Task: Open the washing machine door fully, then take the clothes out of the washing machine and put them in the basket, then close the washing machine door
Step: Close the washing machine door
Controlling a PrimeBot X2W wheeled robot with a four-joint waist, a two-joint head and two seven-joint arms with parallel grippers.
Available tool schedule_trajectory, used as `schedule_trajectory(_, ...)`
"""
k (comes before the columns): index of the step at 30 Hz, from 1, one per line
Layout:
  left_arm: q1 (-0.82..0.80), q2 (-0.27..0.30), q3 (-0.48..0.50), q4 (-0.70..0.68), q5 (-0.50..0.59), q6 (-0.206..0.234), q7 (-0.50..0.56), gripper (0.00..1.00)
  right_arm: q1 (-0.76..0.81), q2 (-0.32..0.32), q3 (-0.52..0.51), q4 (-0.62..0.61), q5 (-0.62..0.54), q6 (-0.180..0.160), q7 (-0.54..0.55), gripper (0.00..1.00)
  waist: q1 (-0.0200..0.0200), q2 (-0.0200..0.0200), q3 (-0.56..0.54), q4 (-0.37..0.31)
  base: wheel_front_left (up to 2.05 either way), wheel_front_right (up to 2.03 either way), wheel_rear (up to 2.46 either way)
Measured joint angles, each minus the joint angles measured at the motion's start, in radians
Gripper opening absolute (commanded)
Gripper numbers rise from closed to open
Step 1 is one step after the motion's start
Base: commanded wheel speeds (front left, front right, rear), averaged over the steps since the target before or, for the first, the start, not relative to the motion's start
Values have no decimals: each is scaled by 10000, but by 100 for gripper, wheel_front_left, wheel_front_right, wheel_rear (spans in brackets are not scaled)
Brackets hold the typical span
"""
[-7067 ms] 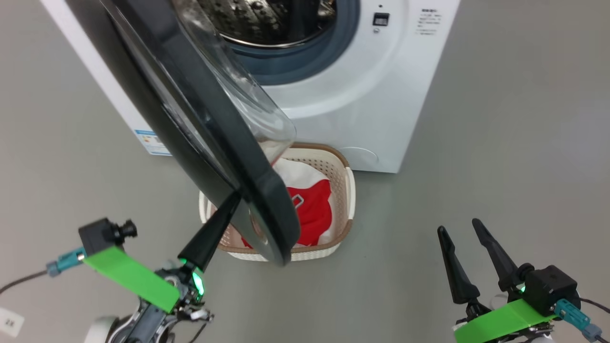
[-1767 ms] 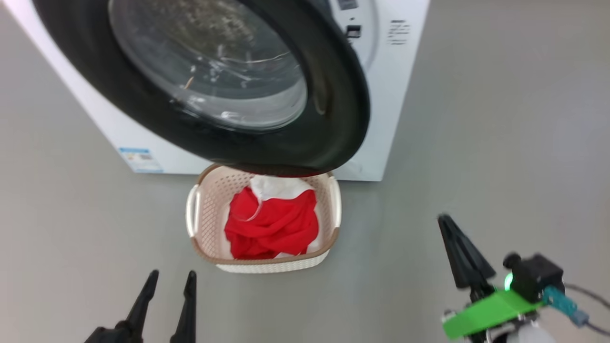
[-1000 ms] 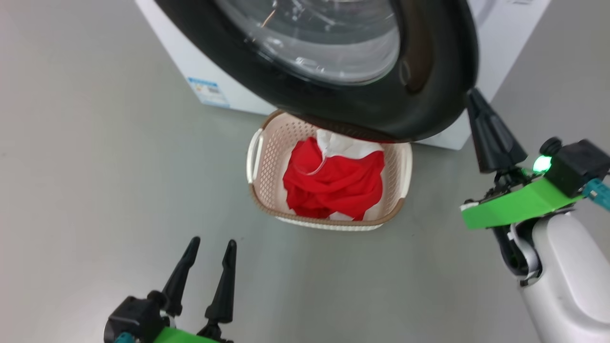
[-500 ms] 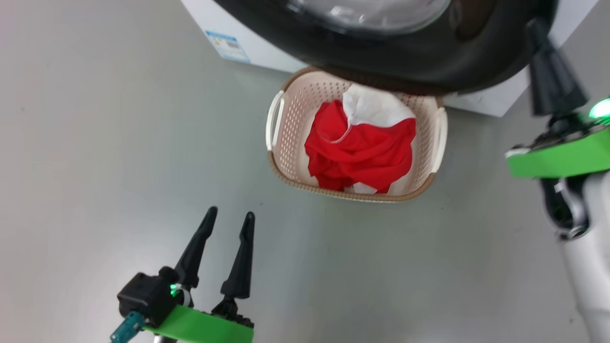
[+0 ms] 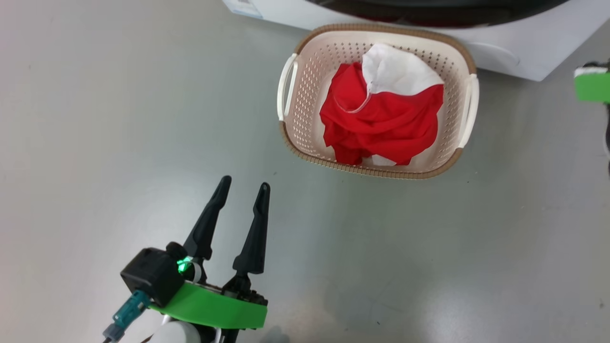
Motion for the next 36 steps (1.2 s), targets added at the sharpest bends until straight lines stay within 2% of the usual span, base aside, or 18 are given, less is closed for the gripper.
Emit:
schedule_trajectory(13, -271, -29, -117, -111, -130, 105, 0, 100, -539, 15, -313, -31, 2, 2, -90, 0, 0, 0, 403, 174, 0, 0, 0)
schedule_trajectory(20, -414, -42, -119, -105, -130, 128, 0, 100, -742, 23, -113, 17, 2, 86, -201, 0, 0, 0, 456, 144, 0, 0, 0)
schedule_trajectory(25, -422, -58, -79, 0, -127, 128, 0, 100, -535, 25, 217, 224, 2, 0, -94, 0, 0, 0, 209, 76, 0, 0, 0)
schedule_trajectory(27, -415, -59, 29, 100, -104, 117, 0, 100, 132, 42, 454, 297, 2, 0, -77, 0, 0, 0, 8, 0, 0, 0, 0)
schedule_trajectory(28, -412, -59, 67, 148, -82, 113, 0, 100, 383, 61, 508, 313, 4, 0, -69, 5, 0, 0, -65, -31, 0, 0, 0)
schedule_trajectory(29, -397, -59, 109, 197, -65, 71, 0, 100, 627, 98, 537, 318, 4, 0, -69, 25, 0, 0, -141, -63, 0, 0, 0)
schedule_trajectory(30, -397, -59, 109, 197, -65, 71, 0, 100, 627, 98, 537, 318, 4, 0, -69, 25, 0, 0, -141, -63, 0, 0, 0)
schedule_trajectory(31, -369, -59, 194, 257, 19, 25, 0, 100, 1088, 134, 667, 320, 2, 0, -67, 60, 0, 0, -300, -136, 0, 0, 0)
schedule_trajectory(32, -346, -59, 253, 282, 67, -27, -2, 100, 1309, 190, 686, 320, 4, 0, -67, 91, 0, 0, -381, -176, 0, 0, 0)
schedule_trajectory(33, -287, -59, 320, 316, 157, -50, 0, 100, 1526, 301, 683, 322, 4, 0, -67, 100, 0, 0, -467, -222, 0, 0, 0)
schedule_trajectory(36, -86, -56, 439, 472, 341, -151, -2, 100, 2119, 437, 755, 372, 4, 0, -67, 100, 0, 0, -714, -367, 0, 0, 0)
